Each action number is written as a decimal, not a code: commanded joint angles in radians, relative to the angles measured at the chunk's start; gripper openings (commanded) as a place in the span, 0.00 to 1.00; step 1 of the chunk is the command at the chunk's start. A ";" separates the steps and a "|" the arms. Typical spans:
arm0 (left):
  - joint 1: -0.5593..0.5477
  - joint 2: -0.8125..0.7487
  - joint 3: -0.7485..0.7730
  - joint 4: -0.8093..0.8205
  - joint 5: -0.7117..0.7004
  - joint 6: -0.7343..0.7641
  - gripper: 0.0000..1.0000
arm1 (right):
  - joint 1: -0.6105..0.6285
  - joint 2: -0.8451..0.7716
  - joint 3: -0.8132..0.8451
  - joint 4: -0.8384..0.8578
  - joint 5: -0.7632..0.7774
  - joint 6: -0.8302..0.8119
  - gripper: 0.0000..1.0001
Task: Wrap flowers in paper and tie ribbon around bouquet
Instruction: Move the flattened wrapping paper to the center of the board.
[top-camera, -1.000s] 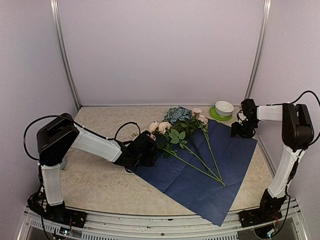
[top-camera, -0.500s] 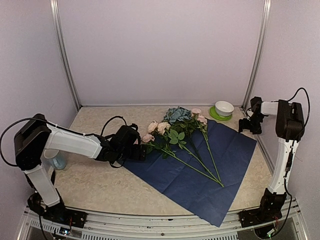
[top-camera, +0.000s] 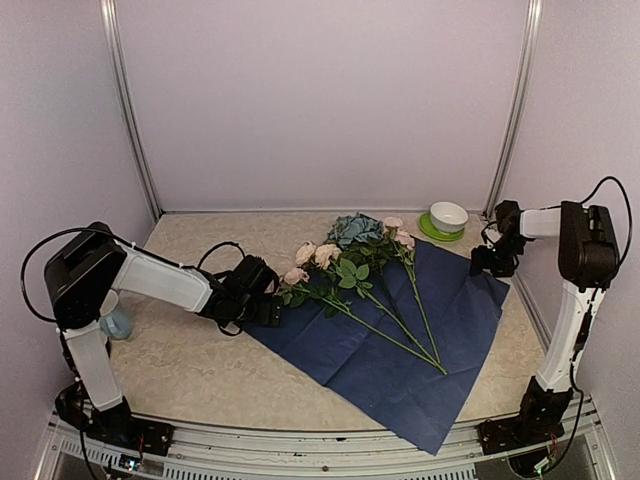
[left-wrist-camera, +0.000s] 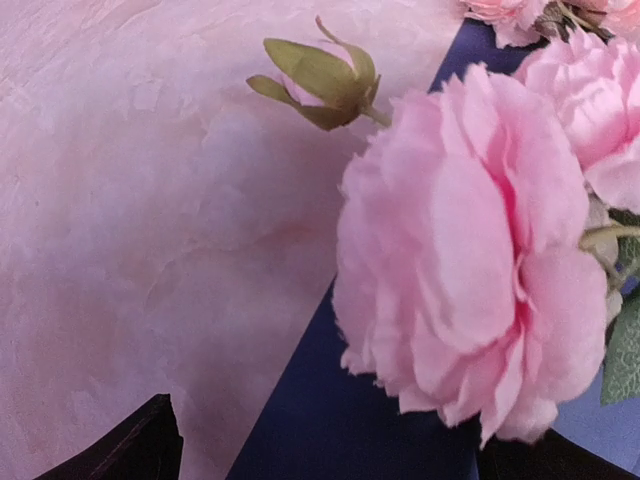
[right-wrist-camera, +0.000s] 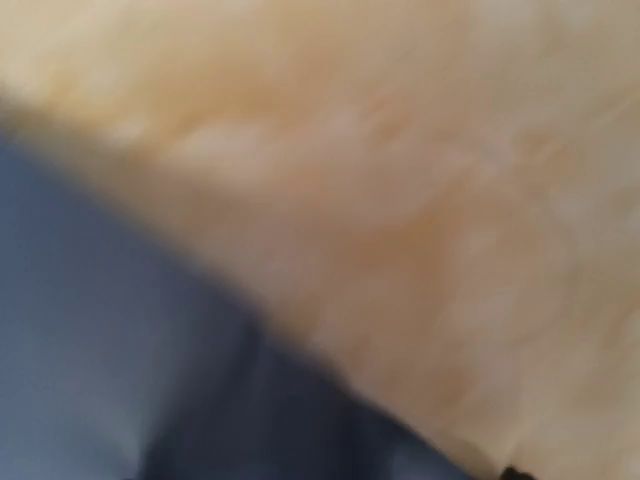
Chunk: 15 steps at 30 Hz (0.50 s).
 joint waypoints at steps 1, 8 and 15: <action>0.042 0.085 0.040 -0.150 -0.089 0.031 0.99 | 0.056 -0.026 -0.092 -0.075 -0.106 0.058 0.75; 0.176 0.040 -0.011 -0.105 -0.095 0.031 0.99 | 0.178 -0.110 -0.140 -0.020 -0.138 0.118 0.74; 0.247 0.006 0.016 -0.059 -0.087 0.061 0.99 | 0.257 -0.266 -0.259 0.014 -0.114 0.146 0.75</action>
